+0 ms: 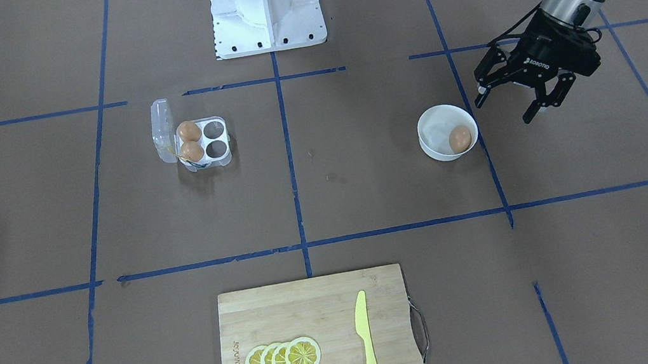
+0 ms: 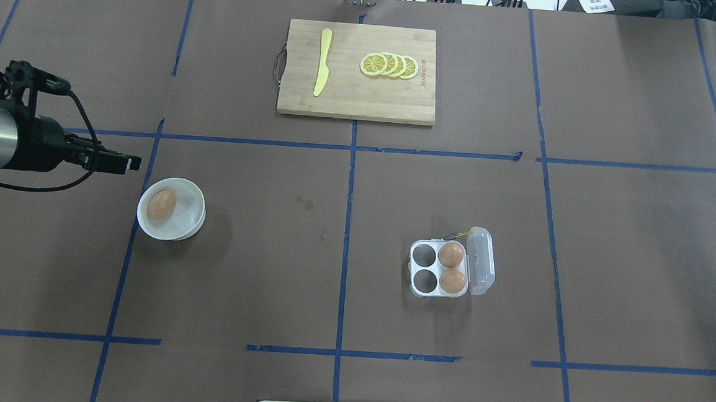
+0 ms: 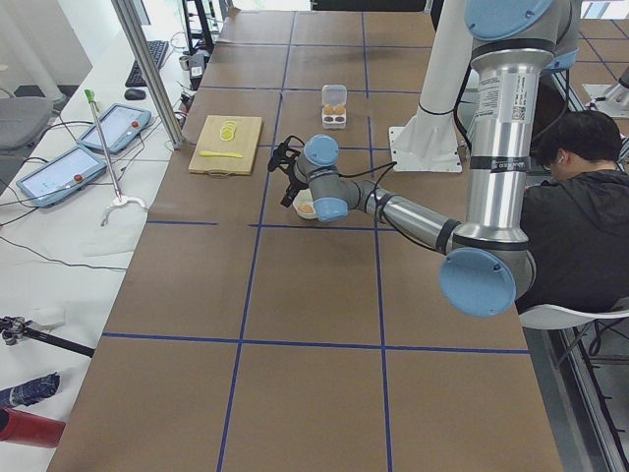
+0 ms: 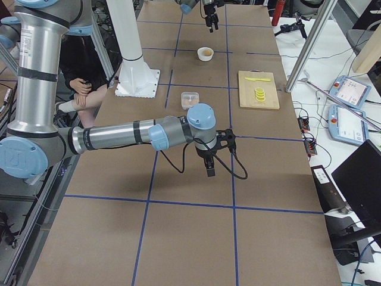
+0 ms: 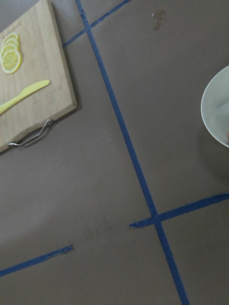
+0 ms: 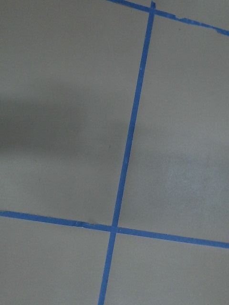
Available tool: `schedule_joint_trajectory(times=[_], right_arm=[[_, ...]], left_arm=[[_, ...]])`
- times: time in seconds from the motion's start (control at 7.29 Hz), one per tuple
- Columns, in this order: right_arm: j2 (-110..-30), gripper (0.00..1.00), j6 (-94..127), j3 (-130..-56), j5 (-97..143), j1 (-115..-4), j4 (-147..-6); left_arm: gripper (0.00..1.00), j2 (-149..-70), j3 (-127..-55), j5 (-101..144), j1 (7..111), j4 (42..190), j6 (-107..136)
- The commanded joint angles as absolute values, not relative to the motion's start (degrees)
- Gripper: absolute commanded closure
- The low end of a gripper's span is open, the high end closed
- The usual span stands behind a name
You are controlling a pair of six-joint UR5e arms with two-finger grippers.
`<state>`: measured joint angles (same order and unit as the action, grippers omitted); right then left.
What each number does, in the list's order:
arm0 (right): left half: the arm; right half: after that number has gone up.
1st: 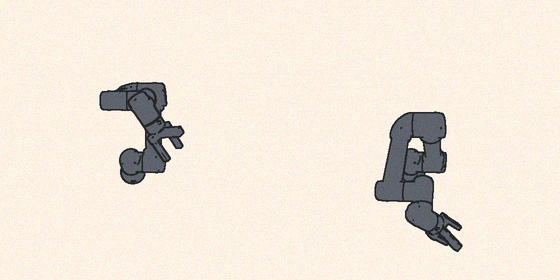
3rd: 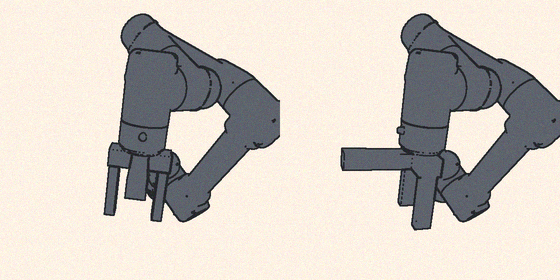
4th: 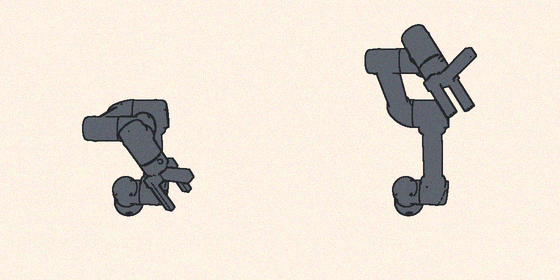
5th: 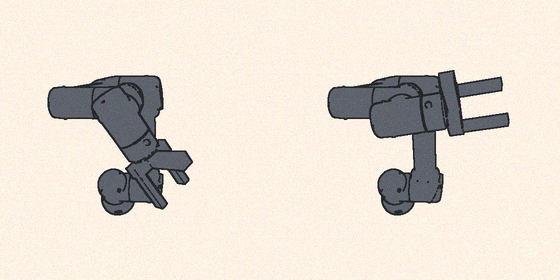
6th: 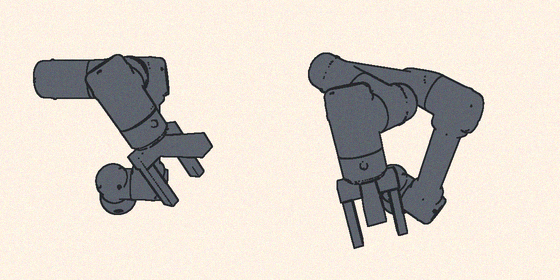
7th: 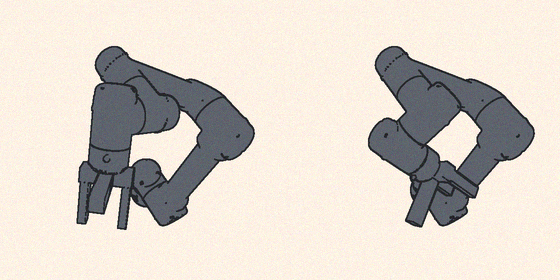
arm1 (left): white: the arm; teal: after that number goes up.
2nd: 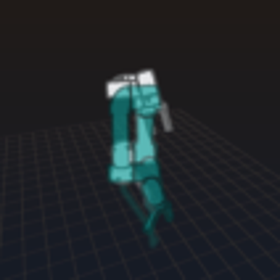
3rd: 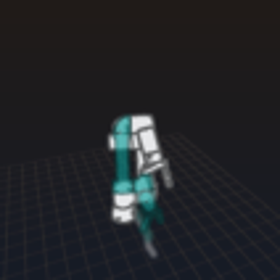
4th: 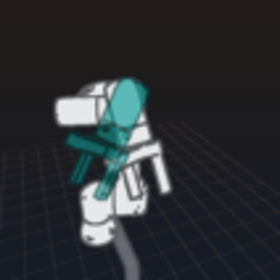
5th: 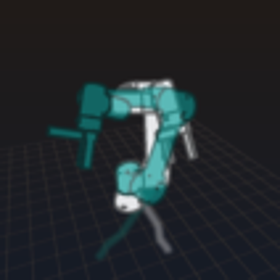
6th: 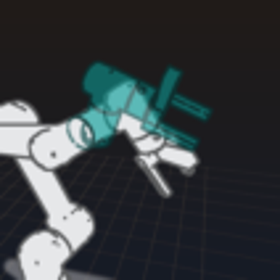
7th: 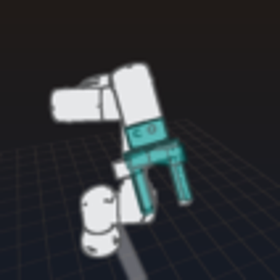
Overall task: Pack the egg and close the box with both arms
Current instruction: 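Lower the left gripper over the brown egg in the white bowl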
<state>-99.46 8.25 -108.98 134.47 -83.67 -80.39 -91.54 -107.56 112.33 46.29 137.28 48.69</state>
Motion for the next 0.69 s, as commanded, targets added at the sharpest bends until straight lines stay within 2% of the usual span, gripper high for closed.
schedule_joint_trajectory(times=[0.0,0.14,0.55], right_arm=[[-99.49,0.00,8.26,-109.07,134.56,-83.67,-80.42],[-99.49,0.00,8.26,-108.99,134.56,-83.67,-80.42],[-99.58,0.00,8.09,-108.90,134.56,-83.67,-80.42]], left_arm=[[0.00,-92.19,-108.19,105.95,40.64,132.48,51.75],[0.00,-92.98,-108.02,103.39,37.73,130.54,53.94],[0.14,-93.95,-107.05,103.01,35.95,129.02,56.69]])
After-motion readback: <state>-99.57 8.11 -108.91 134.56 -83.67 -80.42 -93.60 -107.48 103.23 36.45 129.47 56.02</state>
